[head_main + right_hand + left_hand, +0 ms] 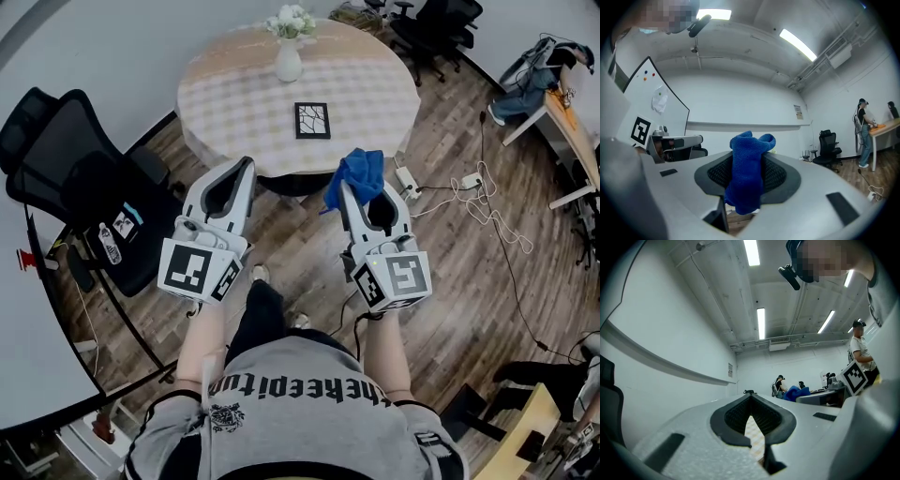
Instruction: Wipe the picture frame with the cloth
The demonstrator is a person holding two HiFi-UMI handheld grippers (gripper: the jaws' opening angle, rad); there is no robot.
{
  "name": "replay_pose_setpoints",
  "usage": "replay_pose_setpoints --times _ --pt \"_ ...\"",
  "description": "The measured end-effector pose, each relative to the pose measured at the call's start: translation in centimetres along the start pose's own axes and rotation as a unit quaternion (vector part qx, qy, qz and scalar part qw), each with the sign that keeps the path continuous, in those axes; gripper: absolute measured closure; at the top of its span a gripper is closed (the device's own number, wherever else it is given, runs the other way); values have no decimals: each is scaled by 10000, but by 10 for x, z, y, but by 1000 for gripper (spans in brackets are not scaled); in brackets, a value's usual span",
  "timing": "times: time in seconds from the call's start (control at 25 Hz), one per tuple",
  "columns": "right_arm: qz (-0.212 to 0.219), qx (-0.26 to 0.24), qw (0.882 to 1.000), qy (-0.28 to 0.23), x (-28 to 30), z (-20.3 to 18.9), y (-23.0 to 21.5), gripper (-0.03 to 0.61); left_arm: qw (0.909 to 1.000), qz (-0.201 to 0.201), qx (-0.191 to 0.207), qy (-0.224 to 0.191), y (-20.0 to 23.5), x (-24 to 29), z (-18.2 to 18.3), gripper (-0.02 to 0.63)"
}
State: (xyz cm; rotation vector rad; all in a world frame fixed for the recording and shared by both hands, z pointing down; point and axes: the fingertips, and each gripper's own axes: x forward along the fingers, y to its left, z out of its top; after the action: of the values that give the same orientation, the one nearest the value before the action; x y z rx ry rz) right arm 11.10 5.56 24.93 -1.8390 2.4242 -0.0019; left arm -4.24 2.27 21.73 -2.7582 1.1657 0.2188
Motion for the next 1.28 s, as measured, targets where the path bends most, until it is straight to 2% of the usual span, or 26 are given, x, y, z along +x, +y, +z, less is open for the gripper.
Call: replay_pose_setpoints --times 0.48,0.84,1.28 --pt "-358 -28 9994 -25 37 -36 -27 428 9993 -358 -75 -44 22 42 -47 597" --pt "-619 -29 9981 -10 99 -41 -36 428 9979 -635 -145 -44 74 88 -58 597" --pt "-1009 3 9949 -90 146 -49 -27 428 9947 -1007 -170 -62 123 107 -69 597"
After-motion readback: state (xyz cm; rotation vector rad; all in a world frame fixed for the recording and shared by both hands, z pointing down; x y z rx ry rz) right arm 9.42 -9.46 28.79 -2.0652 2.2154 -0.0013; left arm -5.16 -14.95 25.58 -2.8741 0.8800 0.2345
